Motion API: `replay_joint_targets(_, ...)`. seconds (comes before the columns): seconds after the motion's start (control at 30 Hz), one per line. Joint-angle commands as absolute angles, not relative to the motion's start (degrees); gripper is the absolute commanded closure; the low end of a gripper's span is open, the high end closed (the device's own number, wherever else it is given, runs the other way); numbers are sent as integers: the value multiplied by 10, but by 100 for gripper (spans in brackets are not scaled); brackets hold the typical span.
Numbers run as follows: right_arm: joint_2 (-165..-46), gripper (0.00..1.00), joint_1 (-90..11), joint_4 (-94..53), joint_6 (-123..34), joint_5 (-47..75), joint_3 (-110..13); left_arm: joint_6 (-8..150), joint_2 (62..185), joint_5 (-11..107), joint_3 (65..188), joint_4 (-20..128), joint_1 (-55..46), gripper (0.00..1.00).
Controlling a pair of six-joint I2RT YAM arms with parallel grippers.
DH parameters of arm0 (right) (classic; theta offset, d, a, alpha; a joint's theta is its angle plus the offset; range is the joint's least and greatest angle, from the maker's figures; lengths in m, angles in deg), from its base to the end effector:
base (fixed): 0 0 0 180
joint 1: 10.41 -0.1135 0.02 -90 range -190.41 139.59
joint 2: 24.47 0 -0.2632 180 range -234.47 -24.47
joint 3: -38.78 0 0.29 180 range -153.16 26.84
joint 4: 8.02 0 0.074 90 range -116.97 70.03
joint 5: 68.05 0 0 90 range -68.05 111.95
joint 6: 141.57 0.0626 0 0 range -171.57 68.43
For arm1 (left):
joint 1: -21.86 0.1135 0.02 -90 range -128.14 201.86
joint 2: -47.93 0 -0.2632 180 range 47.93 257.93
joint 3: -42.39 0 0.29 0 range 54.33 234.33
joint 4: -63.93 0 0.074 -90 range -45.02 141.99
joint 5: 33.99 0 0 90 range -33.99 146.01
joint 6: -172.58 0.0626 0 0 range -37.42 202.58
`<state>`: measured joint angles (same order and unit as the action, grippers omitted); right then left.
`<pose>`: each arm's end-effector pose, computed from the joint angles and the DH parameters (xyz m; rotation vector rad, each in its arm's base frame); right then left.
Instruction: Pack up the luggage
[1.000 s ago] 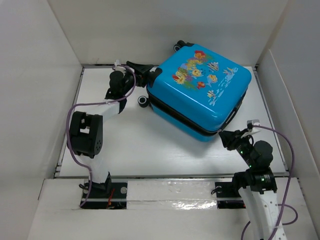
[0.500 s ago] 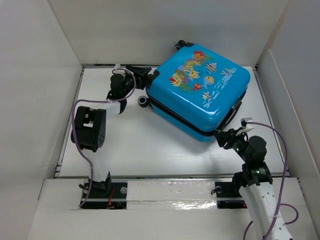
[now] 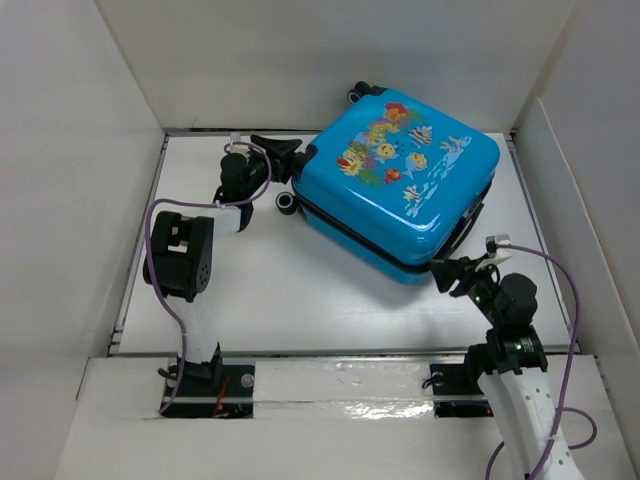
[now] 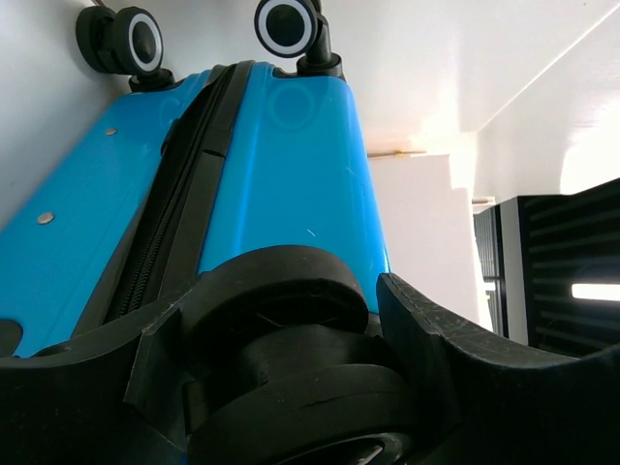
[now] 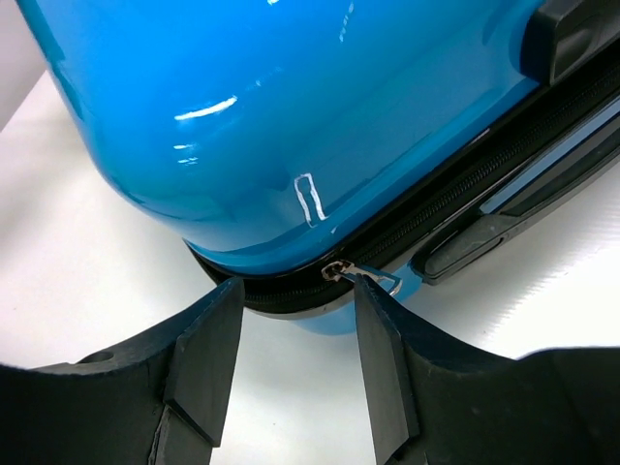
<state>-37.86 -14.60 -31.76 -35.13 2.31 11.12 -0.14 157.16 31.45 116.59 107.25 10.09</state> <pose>0.1741 0.0339 0.2241 -0.0680 1.7580 0.5604 0.4585 -0.1221 0.2144 -0.6071 1.5533 -1.6121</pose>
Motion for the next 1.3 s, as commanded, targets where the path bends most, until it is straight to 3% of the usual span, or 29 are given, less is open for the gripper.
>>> replay_joint_targets(0.0,-357,45,-145,-323,-364,19,71,-7,1526,273,1184,1171,81,100)
replay_joint_targets(0.33,-331,46,-145,-364,-372,37,10,-4,1436,285,1223,1108,51,100)
replay_joint_targets(0.5,-318,55,-145,-359,-358,44,25,-45,1449,279,1159,1174,51,100)
replay_joint_targets(0.87,-326,58,-145,-353,-327,88,40,8,1470,297,1134,1138,57,100)
replay_joint_targets(0.93,-325,53,-145,-346,-326,93,35,9,1487,297,1130,1148,63,97)
replay_joint_targets(1.07,-347,45,-145,-346,-326,103,10,1,1520,292,1121,1180,68,81)
replay_joint_targets(1.1,-353,43,-145,-339,-326,103,2,-3,1527,290,1121,1186,68,72)
replay_joint_targets(1.2,-372,41,-145,-328,-327,98,-11,-6,1547,288,1121,1202,74,59)
replay_joint_targets(1.27,-381,41,-145,-321,-328,88,-22,-5,1563,286,1127,1205,80,58)
